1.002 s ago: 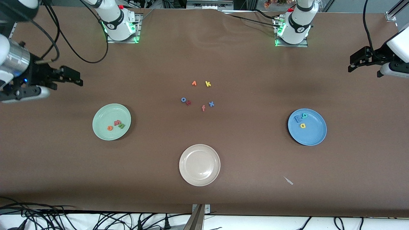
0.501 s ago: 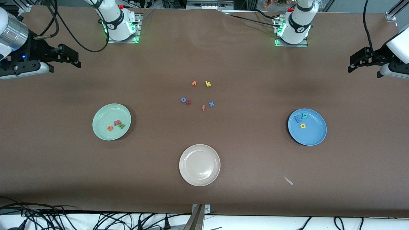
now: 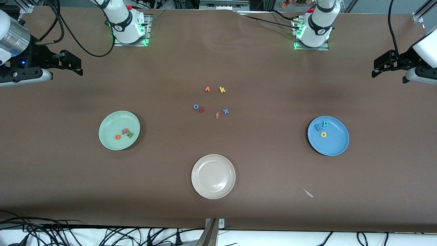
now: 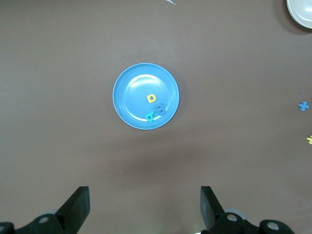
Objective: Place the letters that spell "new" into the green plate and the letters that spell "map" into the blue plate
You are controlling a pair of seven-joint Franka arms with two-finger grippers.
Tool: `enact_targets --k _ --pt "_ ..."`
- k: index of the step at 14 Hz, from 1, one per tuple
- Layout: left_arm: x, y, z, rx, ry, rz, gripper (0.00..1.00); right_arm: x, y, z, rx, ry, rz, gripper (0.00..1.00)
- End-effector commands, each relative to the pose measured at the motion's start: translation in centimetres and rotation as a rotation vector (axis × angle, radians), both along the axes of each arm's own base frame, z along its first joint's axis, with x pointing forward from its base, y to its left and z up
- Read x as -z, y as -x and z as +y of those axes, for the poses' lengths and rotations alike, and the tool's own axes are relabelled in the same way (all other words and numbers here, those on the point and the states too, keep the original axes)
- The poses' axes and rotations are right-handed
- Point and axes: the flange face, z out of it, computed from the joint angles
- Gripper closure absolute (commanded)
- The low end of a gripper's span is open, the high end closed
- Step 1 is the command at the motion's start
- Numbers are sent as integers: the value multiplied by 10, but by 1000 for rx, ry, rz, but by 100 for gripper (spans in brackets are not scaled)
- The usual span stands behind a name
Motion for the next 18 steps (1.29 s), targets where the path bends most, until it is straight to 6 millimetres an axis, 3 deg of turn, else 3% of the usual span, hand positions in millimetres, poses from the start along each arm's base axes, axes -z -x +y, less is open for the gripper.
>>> enact_targets --k 1,18 --pt "-7 4 0 27 13 -2 0 -8 -6 -8 24 7 -30 0" --pt "-7 4 -2 89 -24 3 0 -6 -5 -14 16 9 -20 0"
